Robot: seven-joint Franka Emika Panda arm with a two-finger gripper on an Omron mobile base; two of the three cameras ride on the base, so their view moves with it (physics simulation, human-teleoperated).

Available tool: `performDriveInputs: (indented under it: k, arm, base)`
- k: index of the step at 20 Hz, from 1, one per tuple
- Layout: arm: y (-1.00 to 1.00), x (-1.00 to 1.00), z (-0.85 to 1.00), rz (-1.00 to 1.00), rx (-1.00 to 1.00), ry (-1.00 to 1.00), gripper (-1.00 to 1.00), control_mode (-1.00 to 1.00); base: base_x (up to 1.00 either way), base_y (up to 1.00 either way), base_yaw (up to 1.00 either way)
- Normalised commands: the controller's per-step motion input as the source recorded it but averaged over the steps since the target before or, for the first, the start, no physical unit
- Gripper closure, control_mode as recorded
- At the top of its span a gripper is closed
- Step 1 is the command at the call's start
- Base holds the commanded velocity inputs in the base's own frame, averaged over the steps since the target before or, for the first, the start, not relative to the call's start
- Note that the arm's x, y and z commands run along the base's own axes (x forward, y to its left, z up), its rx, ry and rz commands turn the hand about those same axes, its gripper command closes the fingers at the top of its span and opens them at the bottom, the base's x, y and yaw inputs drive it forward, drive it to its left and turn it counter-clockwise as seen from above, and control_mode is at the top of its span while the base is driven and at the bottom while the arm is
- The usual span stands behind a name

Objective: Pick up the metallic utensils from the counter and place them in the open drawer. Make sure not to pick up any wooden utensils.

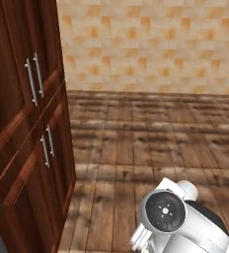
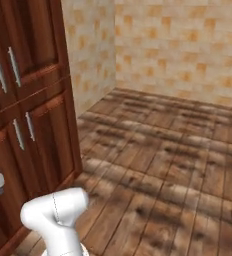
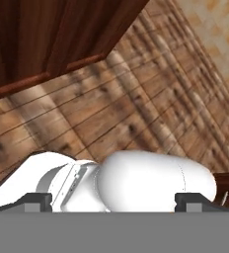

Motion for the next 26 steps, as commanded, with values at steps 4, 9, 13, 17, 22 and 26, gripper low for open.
performDriveInputs:
  k: [4,9,13,17,22,26]
  arm:
    - [0.00,0.00,0.00,0.00,0.00,0.00,-1.00,1.00]
    - [0.00,0.00,0.00,0.00,0.00,0.00,-1.00,1.00]
    - [0.00,0.00,0.00,0.00,0.00,0.00,-1.00,1.00]
    - [0.00,0.00,0.00,0.00,0.00,0.00,-1.00,1.00]
    - [0.00,0.00,0.00,0.00,0.00,0.00,-1.00,1.00]
    - [0.00,0.00,0.00,0.00,0.00,0.00,-1.00,1.00]
  base:
    - [1.00,-0.69,-0.02]
    - [1.00,-0.40,0.05]
    - [1.00,-0.74,-0.25]
    - [1.00,-0.70,-0.40]
    - [1.00,-0.70,-0.43]
    - [1.00,-0.71,-0.38]
